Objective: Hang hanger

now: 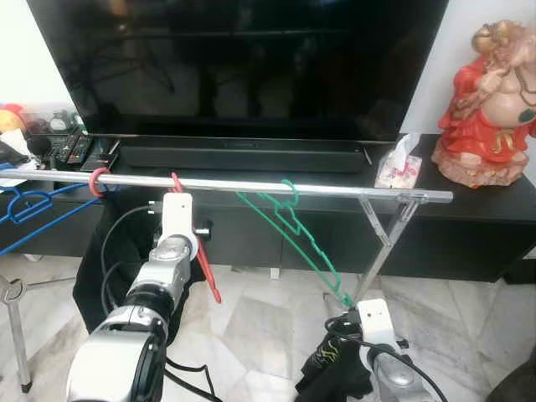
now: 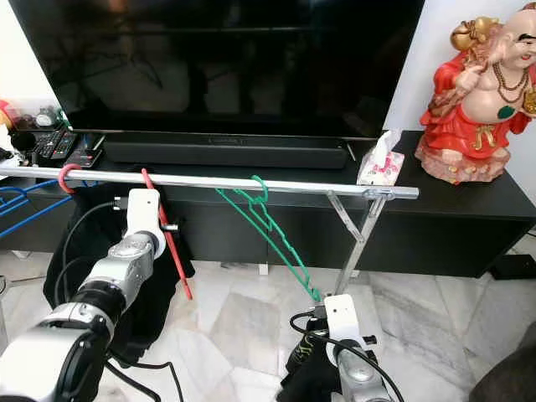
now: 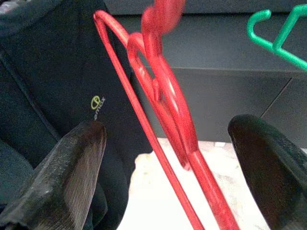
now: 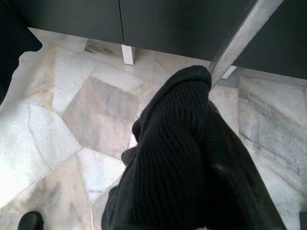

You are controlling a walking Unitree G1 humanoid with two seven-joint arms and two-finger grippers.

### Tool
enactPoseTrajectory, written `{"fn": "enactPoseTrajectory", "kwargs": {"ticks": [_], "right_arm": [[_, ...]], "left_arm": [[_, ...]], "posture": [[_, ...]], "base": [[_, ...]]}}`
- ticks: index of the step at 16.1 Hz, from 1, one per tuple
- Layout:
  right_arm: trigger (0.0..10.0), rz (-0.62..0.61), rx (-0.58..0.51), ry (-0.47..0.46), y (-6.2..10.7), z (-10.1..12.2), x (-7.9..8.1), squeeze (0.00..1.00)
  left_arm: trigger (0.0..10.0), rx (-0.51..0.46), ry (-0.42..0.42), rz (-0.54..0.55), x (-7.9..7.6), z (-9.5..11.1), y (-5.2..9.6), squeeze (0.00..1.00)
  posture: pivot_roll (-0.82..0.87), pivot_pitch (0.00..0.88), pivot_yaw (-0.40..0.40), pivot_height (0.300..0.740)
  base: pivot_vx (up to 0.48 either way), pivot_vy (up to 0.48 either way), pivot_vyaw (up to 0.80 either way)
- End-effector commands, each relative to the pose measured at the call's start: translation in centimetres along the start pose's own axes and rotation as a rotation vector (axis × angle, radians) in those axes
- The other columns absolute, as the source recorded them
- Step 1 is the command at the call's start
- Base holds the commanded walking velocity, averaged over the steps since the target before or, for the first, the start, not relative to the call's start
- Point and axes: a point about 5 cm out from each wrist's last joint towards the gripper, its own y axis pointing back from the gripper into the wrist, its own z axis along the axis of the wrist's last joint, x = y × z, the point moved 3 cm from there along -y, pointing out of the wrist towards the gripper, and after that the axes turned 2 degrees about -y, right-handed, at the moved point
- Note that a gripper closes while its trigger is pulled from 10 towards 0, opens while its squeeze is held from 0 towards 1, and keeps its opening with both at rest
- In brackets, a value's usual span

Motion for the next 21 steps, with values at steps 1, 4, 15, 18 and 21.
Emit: {"fn": "enactPoseTrajectory", "kwargs": {"ticks": [1,4,15,18,21], "right_arm": [[10.0,-0.001,-0.019,-0.001,-0.2,0.7,-0.2,0.0],[10.0,-0.002,-0.021,0.0,-0.2,0.7,-0.3,0.0],[10.0,0.001,-0.026,-0.002,-0.2,0.8,-0.2,0.0],[10.0,0.001,-0.027,-0.001,-0.2,0.9,-0.2,0.0],[10.0,0.004,-0.028,0.002,-0.3,0.9,0.0,0.0]], "left_arm": [[5.9,-0.027,-0.026,0.009,-0.1,0.8,-0.2,0.0],[0.0,-0.04,-0.026,0.014,-0.2,0.9,-0.2,0.0],[0.0,-0.008,-0.054,0.03,0.1,-0.1,-0.2,0.0],[0.0,-0.01,-0.054,0.03,0.0,-0.1,-0.2,0.0],[0.0,-0.004,-0.057,0.031,0.1,-0.3,-0.2,0.0]], "posture": [[-0.12,0.0,-0.009,0.727],[-0.12,0.0,-0.01,0.727],[-0.13,0.0,-0.009,0.727],[-0.13,0.0,-0.009,0.727],[-0.13,0.0,-0.009,0.727]], "base": [[0.0,0.0,0.0],[0.0,0.0,0.0],[0.0,0.0,0.0],[0.0,0.0,0.0],[0.0,0.0,0.0]]}}
